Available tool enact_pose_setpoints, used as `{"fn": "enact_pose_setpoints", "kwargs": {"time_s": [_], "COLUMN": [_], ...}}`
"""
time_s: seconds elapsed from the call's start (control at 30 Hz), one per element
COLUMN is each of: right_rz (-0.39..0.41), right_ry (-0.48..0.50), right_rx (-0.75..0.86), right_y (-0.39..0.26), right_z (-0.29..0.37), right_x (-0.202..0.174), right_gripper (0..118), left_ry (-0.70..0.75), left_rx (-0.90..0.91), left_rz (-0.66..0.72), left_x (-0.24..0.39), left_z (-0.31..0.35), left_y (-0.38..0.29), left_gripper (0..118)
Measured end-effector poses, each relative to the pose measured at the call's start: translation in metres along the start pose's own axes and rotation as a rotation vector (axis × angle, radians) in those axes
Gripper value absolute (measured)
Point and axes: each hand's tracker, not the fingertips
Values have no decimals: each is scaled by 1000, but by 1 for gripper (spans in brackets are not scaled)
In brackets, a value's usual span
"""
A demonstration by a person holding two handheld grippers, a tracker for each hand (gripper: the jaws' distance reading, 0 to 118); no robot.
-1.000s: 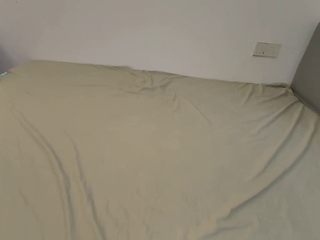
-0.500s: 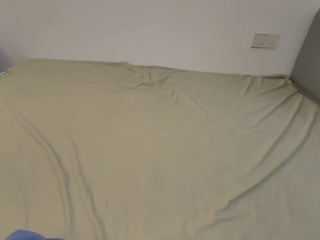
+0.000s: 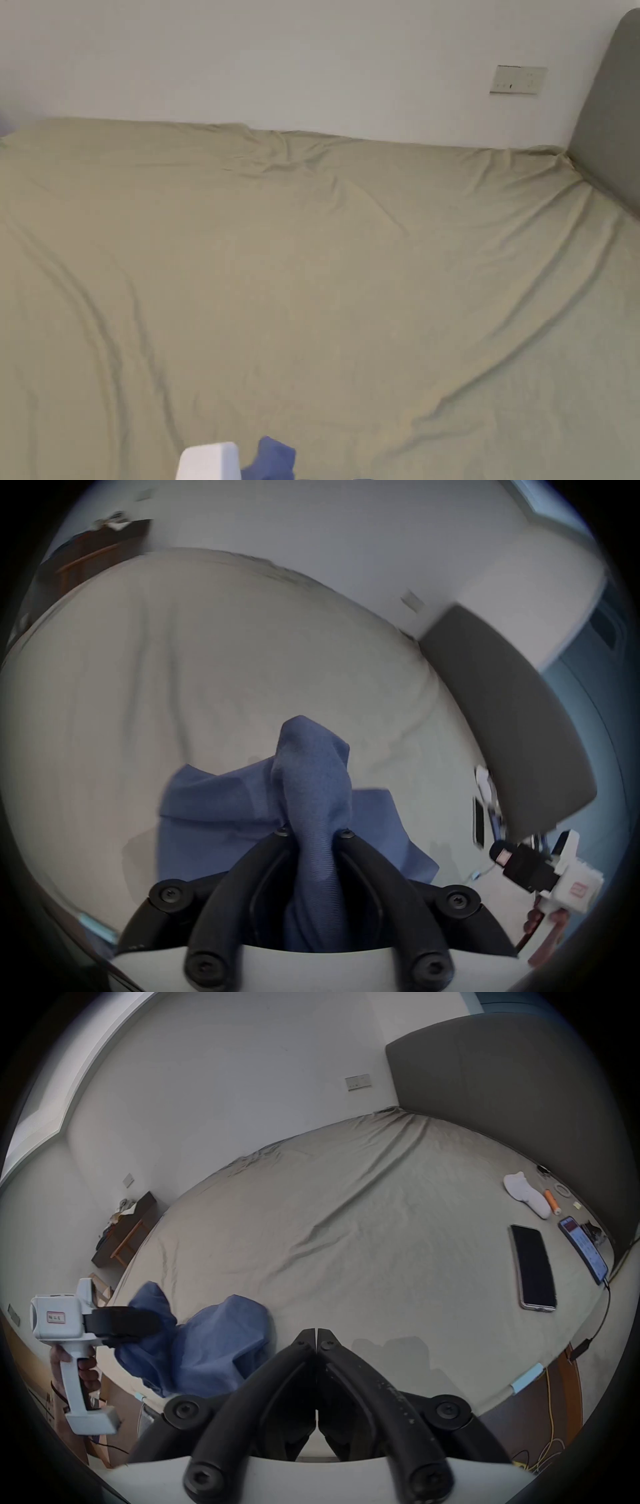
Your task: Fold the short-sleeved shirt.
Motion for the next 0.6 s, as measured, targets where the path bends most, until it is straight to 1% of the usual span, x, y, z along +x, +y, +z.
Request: {"fn": "enact_pose_setpoints", "kwargs": {"time_s": [0.07, 0.1, 0.13, 0.17, 0.23, 0.27, 0.3, 0.33, 0.4, 0.43, 0.47, 0.5, 0.57, 0.6], "right_rz": [-27, -37, -44, -55, -69, -78, -83, -88, -88, -83, -78, -74, -74, -72], "right_ry": [-34, -36, -39, -45, -56, -60, -58, -55, -51, -47, -43, -35, -13, -6], "right_rx": [11, 9, 6, 4, -3, -9, -14, -20, -25, -23, -19, -12, -5, -5], "right_y": [-3, -5, -6, -8, -11, -12, -12, -12, -11, -11, -10, -10, -9, -9], "right_z": [7, 9, 11, 12, 11, 9, 7, 4, 0, -1, -1, 0, 2, 3], "right_x": [8, 13, 16, 19, 23, 24, 25, 25, 22, 19, 17, 16, 14, 14], "right_gripper": [2, 2, 2, 2, 2, 2, 2, 2, 2, 2, 2, 2, 2, 2], "left_ry": [5, -2, -15, -38, -149, -227, -307, -369, -480, -490, -451, -397, -225, -114], "left_rx": [-51, -67, -82, -99, -101, -105, -104, -108, -90, -86, -86, -67, 14, 33], "left_rz": [-69, -104, -114, -115, -108, -109, -95, -88, -54, -27, -15, 2, -26, -58], "left_x": [15, 23, 28, 31, 36, 38, 39, 40, 38, 35, 31, 27, 16, 13], "left_z": [-19, -25, -28, -28, -20, -12, -5, 1, 12, 15, 18, 20, 25, 24], "left_y": [-8, -14, -17, -19, -20, -19, -18, -16, -11, -9, -6, -5, -8, -9], "left_gripper": [15, 18, 26, 44, 73, 86, 91, 91, 85, 81, 71, 67, 57, 43]}}
